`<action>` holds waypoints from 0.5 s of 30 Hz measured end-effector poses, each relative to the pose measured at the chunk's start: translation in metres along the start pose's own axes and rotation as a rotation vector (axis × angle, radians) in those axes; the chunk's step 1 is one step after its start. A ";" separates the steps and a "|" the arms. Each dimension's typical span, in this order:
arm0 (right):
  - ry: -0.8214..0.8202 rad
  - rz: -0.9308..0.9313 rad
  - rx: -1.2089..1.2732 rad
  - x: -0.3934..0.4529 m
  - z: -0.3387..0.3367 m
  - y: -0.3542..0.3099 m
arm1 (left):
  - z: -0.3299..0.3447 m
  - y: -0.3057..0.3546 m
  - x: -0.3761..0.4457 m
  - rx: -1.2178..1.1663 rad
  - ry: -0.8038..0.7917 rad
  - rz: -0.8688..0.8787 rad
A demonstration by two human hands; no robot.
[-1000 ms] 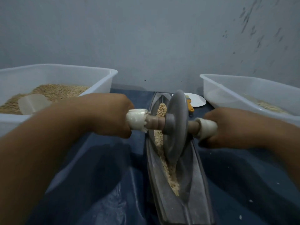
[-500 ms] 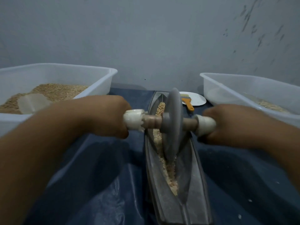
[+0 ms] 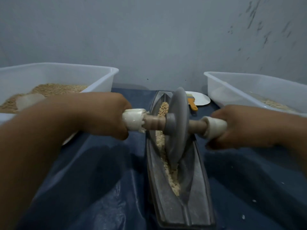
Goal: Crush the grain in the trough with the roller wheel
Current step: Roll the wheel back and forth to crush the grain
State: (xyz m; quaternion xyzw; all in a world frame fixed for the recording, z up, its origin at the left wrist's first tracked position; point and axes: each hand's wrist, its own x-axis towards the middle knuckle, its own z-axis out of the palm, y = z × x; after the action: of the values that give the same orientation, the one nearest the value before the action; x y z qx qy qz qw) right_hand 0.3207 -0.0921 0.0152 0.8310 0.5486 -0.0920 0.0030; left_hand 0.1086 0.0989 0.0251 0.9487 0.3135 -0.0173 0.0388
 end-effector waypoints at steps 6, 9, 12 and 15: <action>0.392 0.049 -0.189 0.009 0.003 -0.009 | 0.007 -0.002 0.008 0.019 0.128 0.003; 0.039 0.018 0.079 -0.015 -0.014 0.001 | -0.004 -0.003 -0.008 -0.005 -0.097 0.003; -0.202 -0.002 0.264 -0.028 -0.018 -0.002 | -0.010 -0.004 -0.014 -0.024 -0.170 0.018; 0.081 0.062 0.145 -0.011 -0.007 -0.002 | 0.000 -0.003 -0.002 -0.053 0.012 0.009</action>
State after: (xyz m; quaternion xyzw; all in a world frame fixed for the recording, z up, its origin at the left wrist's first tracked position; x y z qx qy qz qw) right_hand 0.3160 -0.1005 0.0243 0.8486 0.5142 -0.0976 -0.0769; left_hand 0.1051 0.1006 0.0252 0.9488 0.3098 -0.0031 0.0622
